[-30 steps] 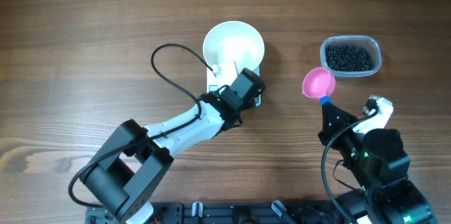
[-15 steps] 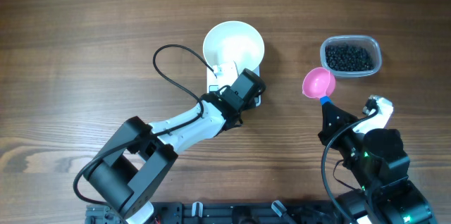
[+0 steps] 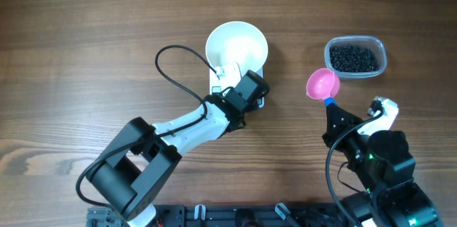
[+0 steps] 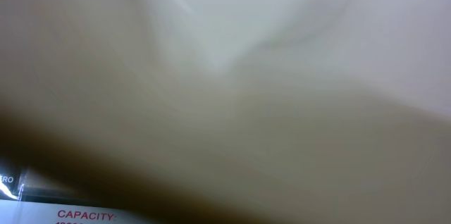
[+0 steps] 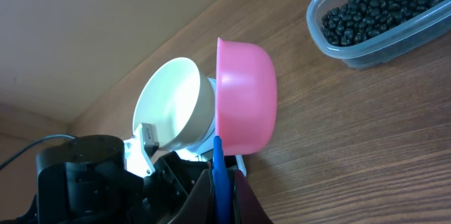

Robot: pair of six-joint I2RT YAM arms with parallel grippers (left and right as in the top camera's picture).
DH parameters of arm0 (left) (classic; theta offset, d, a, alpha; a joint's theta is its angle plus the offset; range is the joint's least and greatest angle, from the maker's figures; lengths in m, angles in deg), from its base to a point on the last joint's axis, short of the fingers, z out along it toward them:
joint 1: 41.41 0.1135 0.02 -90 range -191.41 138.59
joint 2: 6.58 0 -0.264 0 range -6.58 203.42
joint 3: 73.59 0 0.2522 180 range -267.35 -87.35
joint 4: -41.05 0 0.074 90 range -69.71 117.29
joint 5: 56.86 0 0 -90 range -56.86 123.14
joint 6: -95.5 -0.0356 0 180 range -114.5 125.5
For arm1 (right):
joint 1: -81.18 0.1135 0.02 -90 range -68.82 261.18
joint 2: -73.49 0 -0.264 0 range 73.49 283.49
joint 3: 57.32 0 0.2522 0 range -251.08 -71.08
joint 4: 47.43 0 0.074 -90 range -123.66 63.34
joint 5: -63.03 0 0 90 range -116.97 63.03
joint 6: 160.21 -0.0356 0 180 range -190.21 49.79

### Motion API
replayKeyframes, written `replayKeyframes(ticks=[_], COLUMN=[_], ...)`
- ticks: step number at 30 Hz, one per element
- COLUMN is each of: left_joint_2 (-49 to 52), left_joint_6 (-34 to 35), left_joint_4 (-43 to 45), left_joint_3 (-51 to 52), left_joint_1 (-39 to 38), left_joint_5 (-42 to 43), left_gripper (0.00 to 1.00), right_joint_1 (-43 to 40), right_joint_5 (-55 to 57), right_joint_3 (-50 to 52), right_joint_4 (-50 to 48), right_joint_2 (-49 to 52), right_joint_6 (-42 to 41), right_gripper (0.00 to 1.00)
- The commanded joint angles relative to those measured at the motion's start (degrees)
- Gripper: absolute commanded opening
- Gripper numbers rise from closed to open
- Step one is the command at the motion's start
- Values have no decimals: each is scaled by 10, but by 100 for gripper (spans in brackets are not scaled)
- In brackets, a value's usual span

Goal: Scoop item into bowl and weigh 150g on scale

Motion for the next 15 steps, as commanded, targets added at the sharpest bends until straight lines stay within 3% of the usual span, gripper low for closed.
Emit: replayKeyframes(ticks=[1, 9, 15], left_joint_2=[28, -65, -232], left_joint_6=[-9, -10, -13], left_joint_4=[-1, 19, -96], left_joint_3=[1, -5, -5], left_joint_1=[-1, -2, -1], left_joint_5=[-10, 19, 37], left_gripper=[4, 5, 12], right_joint_1=[-3, -3, -3], right_joint_5=[12, 9, 8], right_joint_3=[-15, -15, -15], right_joint_4=[-4, -3, -3], right_joint_2=[-3, -3, -3], right_joint_6=[-6, -18, -18], right_gripper=[5, 5, 4])
